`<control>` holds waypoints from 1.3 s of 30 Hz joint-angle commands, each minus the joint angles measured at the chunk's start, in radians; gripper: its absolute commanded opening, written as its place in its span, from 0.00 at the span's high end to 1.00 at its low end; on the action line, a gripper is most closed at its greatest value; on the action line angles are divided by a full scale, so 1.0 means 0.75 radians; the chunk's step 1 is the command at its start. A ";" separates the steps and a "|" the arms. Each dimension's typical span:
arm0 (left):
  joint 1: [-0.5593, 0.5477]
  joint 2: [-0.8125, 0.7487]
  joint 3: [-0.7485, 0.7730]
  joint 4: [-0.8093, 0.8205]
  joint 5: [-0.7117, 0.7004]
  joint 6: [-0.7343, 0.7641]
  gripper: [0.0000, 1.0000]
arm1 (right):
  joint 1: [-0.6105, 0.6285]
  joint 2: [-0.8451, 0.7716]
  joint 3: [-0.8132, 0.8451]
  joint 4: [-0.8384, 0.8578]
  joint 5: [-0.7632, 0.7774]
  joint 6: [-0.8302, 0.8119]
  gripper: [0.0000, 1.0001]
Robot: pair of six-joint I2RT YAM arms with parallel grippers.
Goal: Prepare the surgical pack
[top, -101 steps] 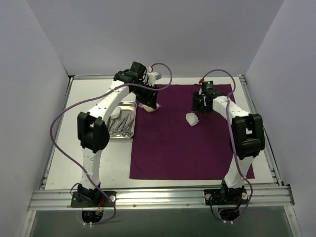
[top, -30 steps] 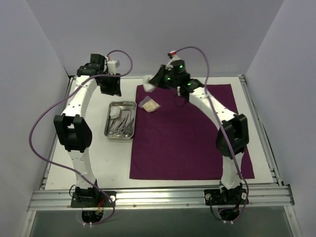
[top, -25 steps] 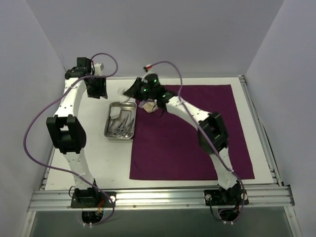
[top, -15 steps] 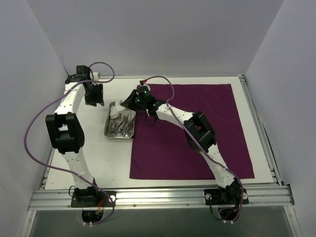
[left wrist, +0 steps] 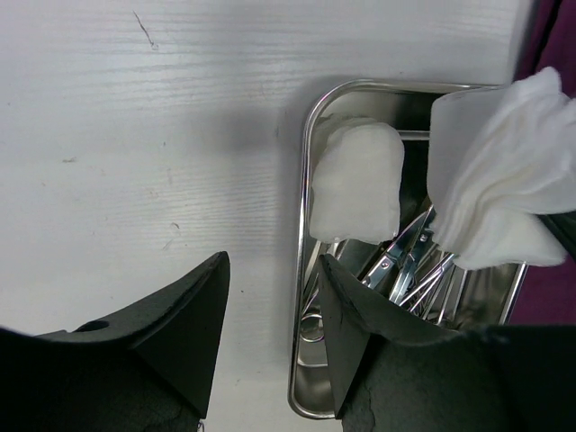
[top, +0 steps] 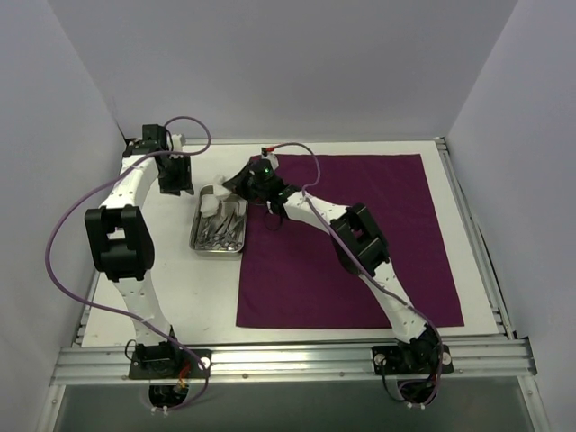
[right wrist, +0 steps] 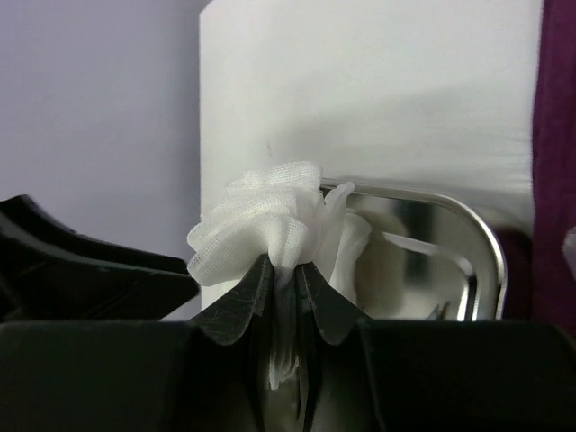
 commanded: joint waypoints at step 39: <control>-0.005 0.005 -0.001 0.065 0.021 -0.022 0.46 | 0.087 0.030 0.124 -0.322 0.284 -0.095 0.92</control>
